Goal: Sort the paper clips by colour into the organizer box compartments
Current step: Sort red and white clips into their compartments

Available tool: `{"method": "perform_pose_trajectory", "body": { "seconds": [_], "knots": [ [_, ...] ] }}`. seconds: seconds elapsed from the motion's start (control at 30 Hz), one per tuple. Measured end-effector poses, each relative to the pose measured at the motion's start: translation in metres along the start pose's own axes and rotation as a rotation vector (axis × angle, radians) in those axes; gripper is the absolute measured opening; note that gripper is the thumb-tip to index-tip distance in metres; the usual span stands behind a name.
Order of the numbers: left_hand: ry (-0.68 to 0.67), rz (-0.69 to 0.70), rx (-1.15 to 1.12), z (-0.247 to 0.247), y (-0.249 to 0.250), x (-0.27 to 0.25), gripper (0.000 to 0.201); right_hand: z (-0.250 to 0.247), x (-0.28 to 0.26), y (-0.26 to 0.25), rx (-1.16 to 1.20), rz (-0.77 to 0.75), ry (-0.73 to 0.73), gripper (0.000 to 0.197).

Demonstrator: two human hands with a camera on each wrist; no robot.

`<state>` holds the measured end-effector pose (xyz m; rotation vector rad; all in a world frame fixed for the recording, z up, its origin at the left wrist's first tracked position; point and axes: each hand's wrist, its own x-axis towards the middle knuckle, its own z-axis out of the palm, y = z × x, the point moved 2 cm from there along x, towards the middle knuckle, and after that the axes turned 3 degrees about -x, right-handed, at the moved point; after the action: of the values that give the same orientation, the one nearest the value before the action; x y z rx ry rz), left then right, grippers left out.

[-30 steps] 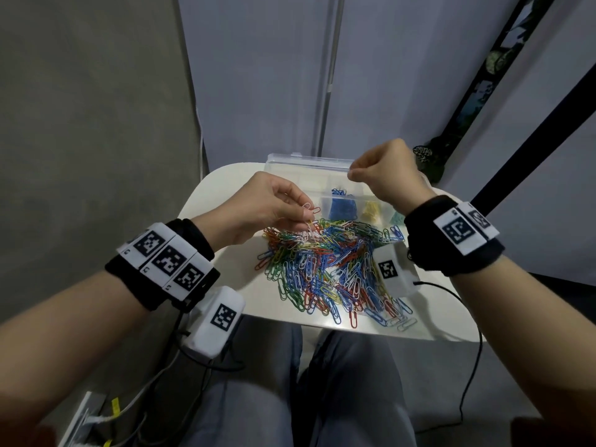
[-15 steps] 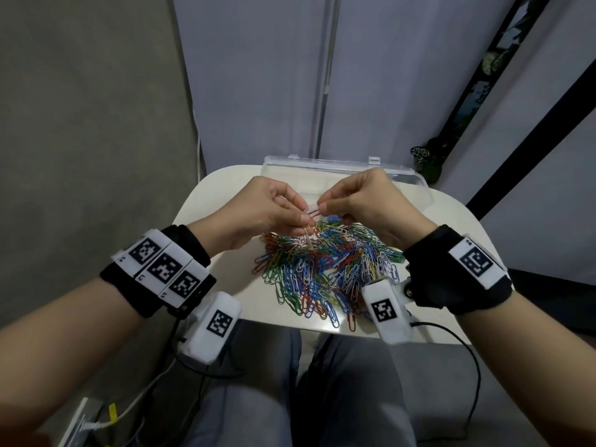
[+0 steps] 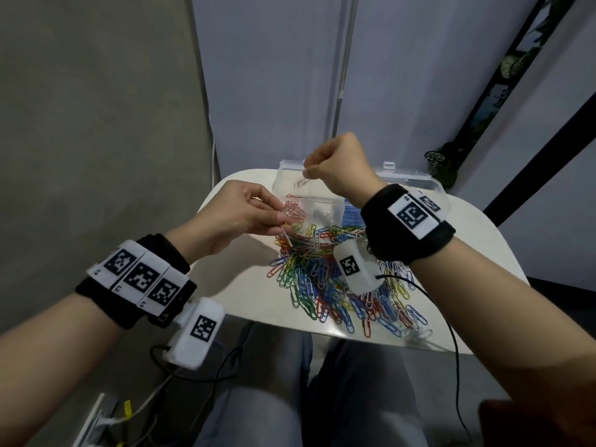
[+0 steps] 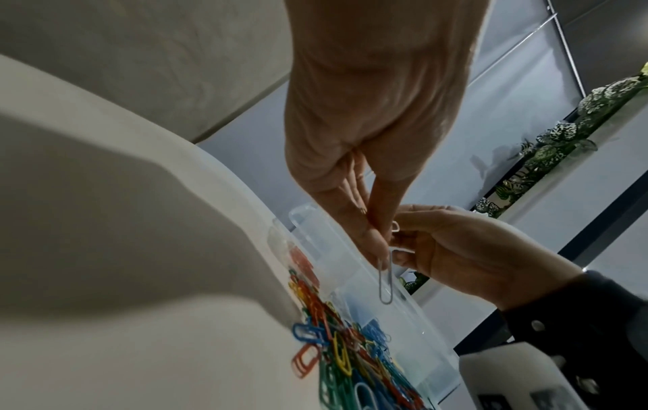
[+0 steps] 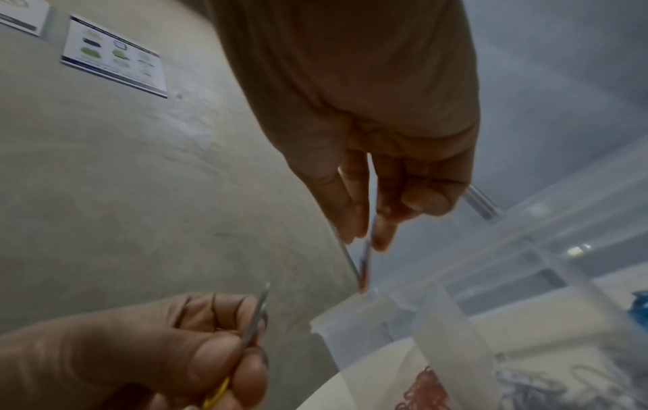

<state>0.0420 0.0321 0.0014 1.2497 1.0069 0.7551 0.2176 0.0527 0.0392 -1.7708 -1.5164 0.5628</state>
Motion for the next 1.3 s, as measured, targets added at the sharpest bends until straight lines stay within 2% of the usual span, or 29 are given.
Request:
{"method": "perform_pose_trajectory", "body": {
  "seconds": [0.13,0.33,0.43,0.53,0.67,0.83,0.93,1.17,1.3],
  "knots": [
    [0.022,0.02,-0.042,-0.003,0.002,0.0,0.015,-0.002,-0.012,-0.001,0.097,0.04,-0.078,0.01],
    [0.058,0.04,-0.116,0.003,0.001,0.004,0.022,0.001,-0.046,0.005,0.181,0.102,-0.285,0.016],
    [0.062,0.04,-0.14,0.008,-0.001,0.005,0.016,0.009,-0.059,0.011,0.217,0.151,-0.338,0.016],
    [0.039,0.039,-0.136,0.011,-0.003,0.006,0.014,0.013,-0.062,0.019,0.297,0.189,-0.321,0.023],
    [0.006,0.029,-0.105,0.014,-0.003,0.007,0.014,0.003,-0.065,0.024,0.271,0.161,-0.279,0.02],
    [-0.098,0.038,0.041,0.024,0.0,0.008,0.017,-0.02,-0.063,0.033,0.285,0.129,-0.202,0.023],
    [-0.141,0.072,0.081,0.037,0.004,0.009,0.014,-0.023,-0.065,0.036,0.249,0.129,-0.193,0.015],
    [-0.135,0.132,0.069,0.055,0.009,0.012,0.013,-0.034,-0.071,0.053,0.265,0.175,-0.206,0.012],
    [-0.179,0.109,0.118,0.061,0.011,0.013,0.018,-0.044,-0.069,0.06,0.279,0.166,-0.136,0.011]
  ]
}}
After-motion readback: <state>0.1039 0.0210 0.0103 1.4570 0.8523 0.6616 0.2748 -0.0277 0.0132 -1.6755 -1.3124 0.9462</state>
